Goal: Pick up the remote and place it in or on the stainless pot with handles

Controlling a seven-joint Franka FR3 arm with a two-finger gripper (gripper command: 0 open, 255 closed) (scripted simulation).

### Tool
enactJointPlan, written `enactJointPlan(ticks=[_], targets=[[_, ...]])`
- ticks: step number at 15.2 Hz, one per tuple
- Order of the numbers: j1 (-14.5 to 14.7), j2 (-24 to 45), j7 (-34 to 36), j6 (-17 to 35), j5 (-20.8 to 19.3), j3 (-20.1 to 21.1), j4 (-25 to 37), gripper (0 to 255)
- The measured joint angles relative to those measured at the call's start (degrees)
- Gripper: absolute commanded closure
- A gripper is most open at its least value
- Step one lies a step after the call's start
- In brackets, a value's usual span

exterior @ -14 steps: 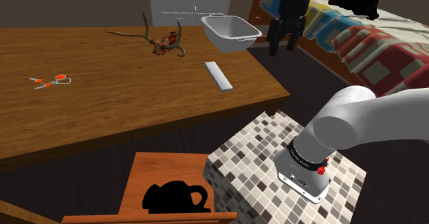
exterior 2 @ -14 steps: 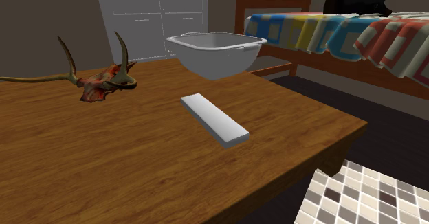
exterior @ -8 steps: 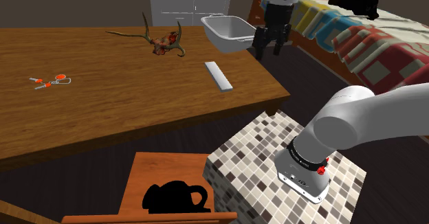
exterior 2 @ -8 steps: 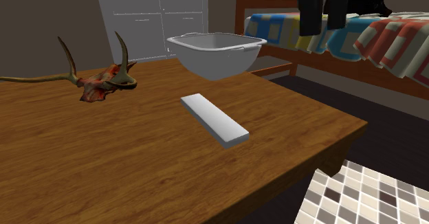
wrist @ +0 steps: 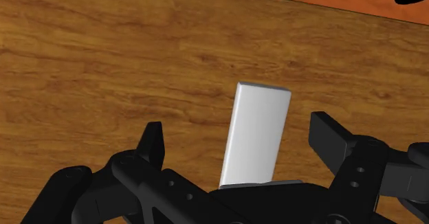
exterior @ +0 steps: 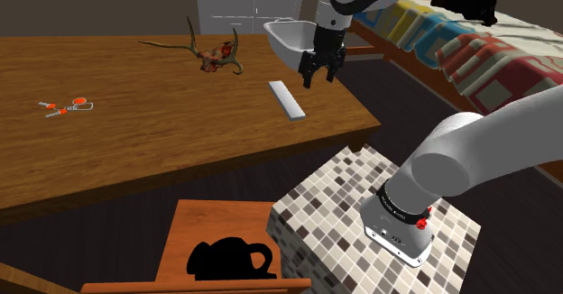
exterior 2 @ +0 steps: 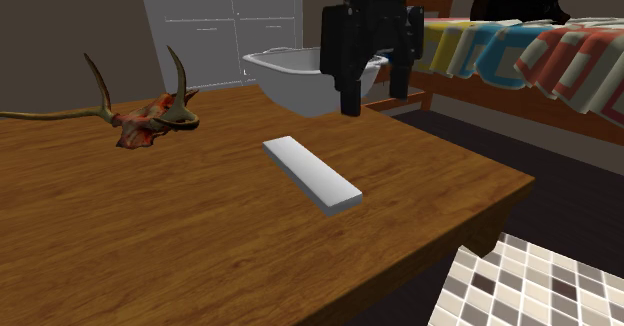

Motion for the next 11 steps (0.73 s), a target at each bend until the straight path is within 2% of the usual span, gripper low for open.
enactJointPlan(ticks=[8,11], targets=[[0.3,16.0,1.8,17.0,0.2,1.1,3.5,0],[0.4,18.7,2.2,20.0,0.2,1.3,3.9,0]])
